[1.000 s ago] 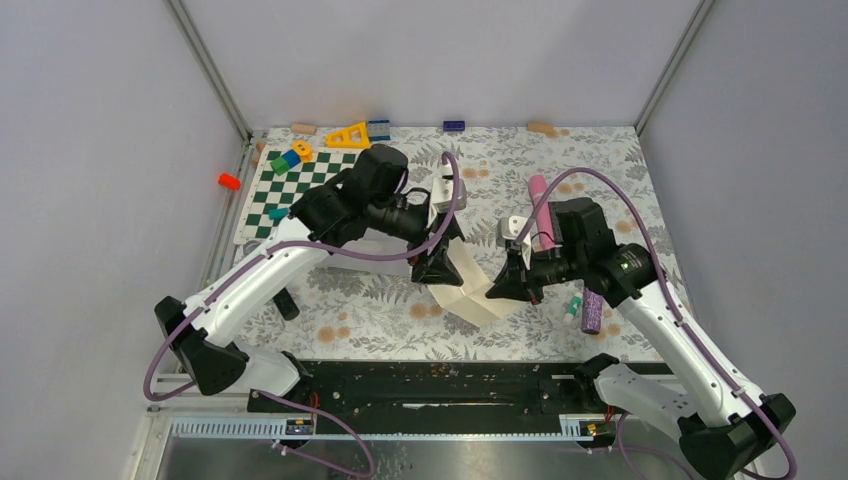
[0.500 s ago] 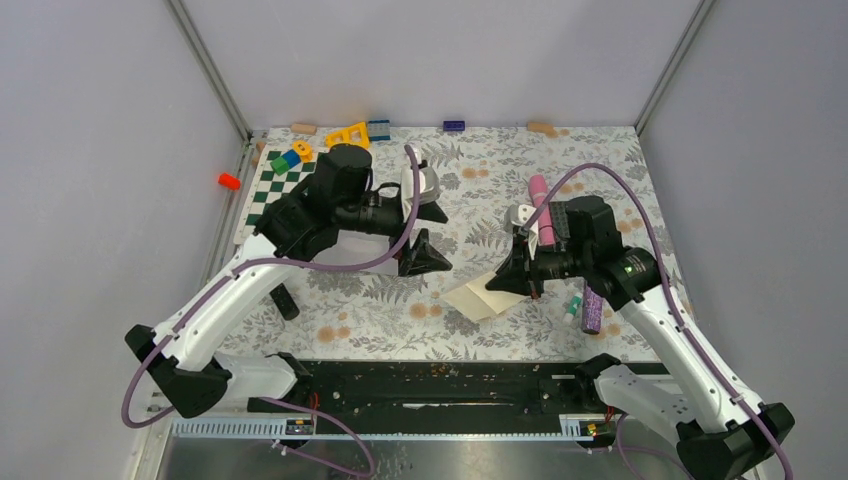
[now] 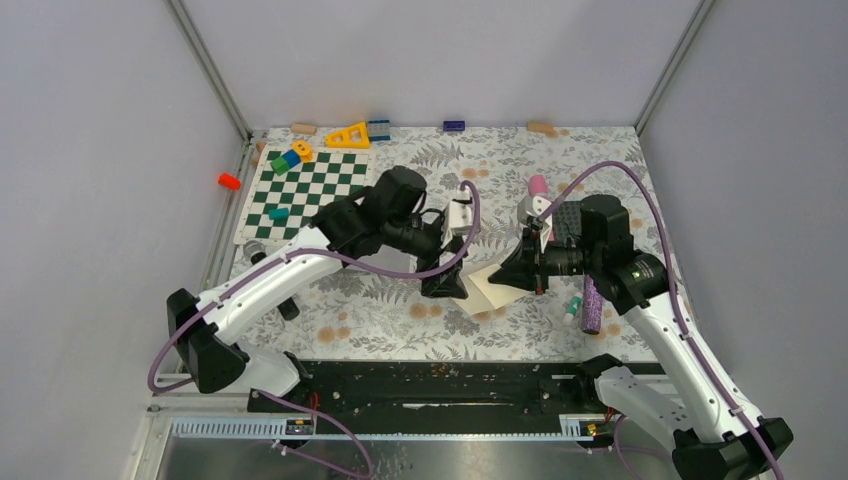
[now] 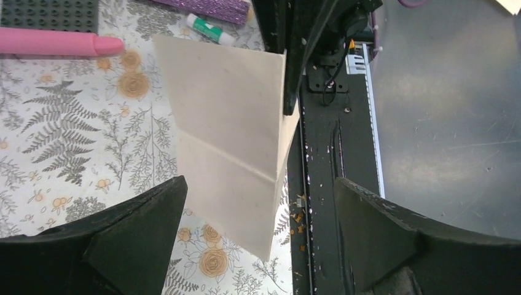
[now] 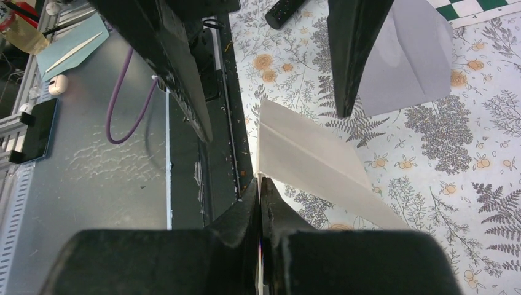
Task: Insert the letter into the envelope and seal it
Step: Fold the letter.
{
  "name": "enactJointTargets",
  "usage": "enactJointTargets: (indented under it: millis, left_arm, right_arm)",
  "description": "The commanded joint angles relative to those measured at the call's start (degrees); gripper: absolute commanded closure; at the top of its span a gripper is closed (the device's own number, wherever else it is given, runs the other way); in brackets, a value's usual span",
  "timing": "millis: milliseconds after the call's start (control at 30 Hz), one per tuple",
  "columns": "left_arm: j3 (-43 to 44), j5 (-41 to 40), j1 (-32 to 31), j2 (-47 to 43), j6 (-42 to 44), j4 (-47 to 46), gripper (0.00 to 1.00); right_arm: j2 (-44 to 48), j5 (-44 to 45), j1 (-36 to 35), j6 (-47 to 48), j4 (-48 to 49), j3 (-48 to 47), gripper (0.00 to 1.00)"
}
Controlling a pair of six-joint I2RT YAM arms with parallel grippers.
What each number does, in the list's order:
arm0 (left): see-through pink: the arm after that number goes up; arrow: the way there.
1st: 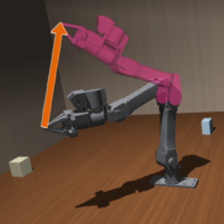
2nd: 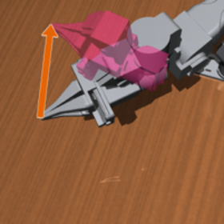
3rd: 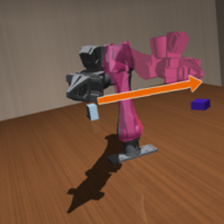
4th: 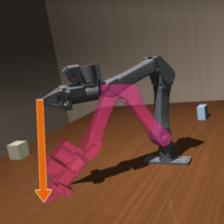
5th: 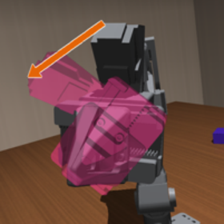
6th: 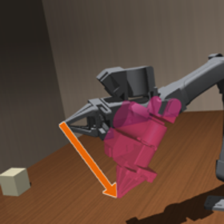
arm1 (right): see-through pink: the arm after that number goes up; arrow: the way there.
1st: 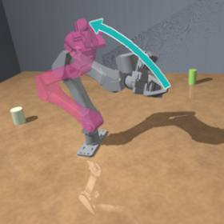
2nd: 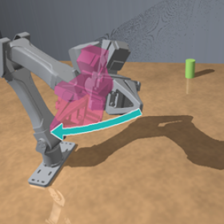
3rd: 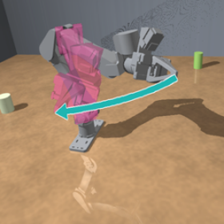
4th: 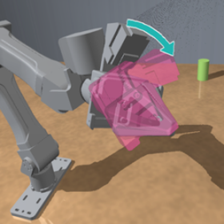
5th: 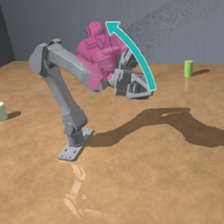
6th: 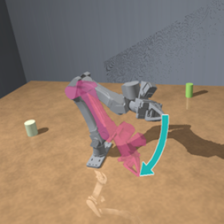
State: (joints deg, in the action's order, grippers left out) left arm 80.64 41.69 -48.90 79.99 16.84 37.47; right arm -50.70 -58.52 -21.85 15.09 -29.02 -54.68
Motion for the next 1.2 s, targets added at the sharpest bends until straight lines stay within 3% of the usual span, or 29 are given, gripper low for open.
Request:
enactJointTargets:
  millis: [0, 367, 567, 700, 767, 867, 900, 1067, 1167]
  left_arm:
    - [3.4, -0.3, -2.3, 1.1, 3.6, 1.7, 0.1]
    - [4.7, -2.6, -3.2, 1.9, 5.2, 3.4, 0.58]
    - [4.5, -3.2, -3.2, 1.9, 5.5, 3.6, 0.77]
    - [4.6, -3.5, -3.5, 2.3, 5.5, 3.6, 1.0]
    - [4.6, -3.5, -3.6, 2.4, 5.5, 3.6, 1.0]
    - [4.5, -3.9, -3.7, 2.4, 5.4, 3.6, 1.0]
    - [4.4, -4.0, -3.7, 2.3, 5.5, 3.6, 1.0]
    - [4.0, -4.4, -3.7, 1.9, 5.7, 3.6, 1.0]
    - [3.8, -3.5, -4.1, 2.0, 6.7, 4.4, 1.0]
  right_arm:
    - [0.7, -2.8, 1.0, -1.3, 2.2, 0.0, 1.0]
    - [3.2, 0.1, 2.0, -2.3, 5.1, 1.5, 1.0]
    - [3.4, 0.2, 2.2, -2.7, 5.6, 1.6, 1.0]
    - [3.7, 0.4, 2.2, -2.9, 6.0, 1.8, 1.0]
    - [3.9, 0.4, 2.2, -2.9, 6.0, 1.8, 0.84]
    - [4.7, 0.6, 2.2, -1.2, 4.4, 1.2, 0.38]
    - [5.4, 1.0, 2.2, 0.3, 3.0, 0.8, 0.28]
    - [10.7, 4.1, 2.2, 5.2, 0.4, -0.2, 0.13]
    - [12.2, 5.7, 2.2, 5.6, 0.4, -0.6, 0.1]
